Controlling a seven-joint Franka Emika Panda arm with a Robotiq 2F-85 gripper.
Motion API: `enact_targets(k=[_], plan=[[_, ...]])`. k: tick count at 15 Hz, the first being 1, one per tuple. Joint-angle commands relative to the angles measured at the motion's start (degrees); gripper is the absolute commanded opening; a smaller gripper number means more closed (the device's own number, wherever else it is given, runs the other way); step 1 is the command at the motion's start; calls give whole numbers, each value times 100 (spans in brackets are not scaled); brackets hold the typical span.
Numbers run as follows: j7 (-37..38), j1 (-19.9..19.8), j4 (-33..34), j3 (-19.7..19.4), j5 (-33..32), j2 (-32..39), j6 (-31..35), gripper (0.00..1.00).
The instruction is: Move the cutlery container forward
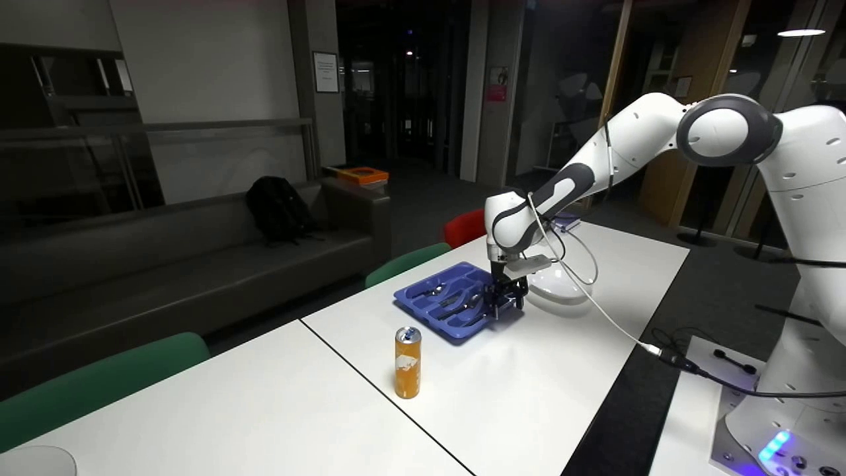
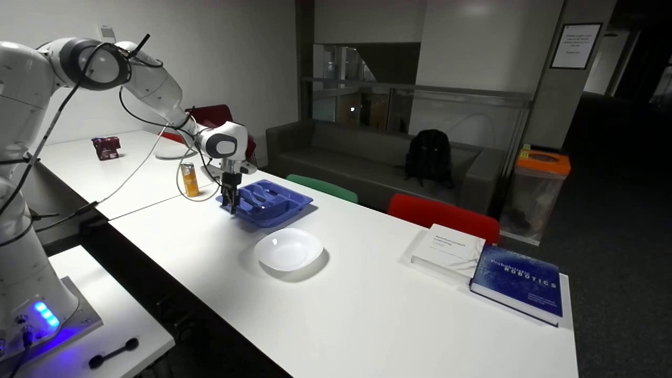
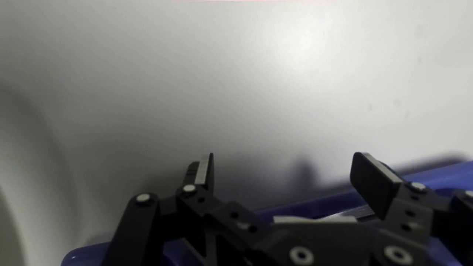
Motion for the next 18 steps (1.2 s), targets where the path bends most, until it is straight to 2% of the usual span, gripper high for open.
enact_targets(k=[1, 8, 18], plan=[[-434, -169, 114, -11, -12, 226, -137, 100], [-716, -341, -94, -96, -3, 213, 184, 100], [-1372, -494, -58, -101, -92, 273, 627, 100]])
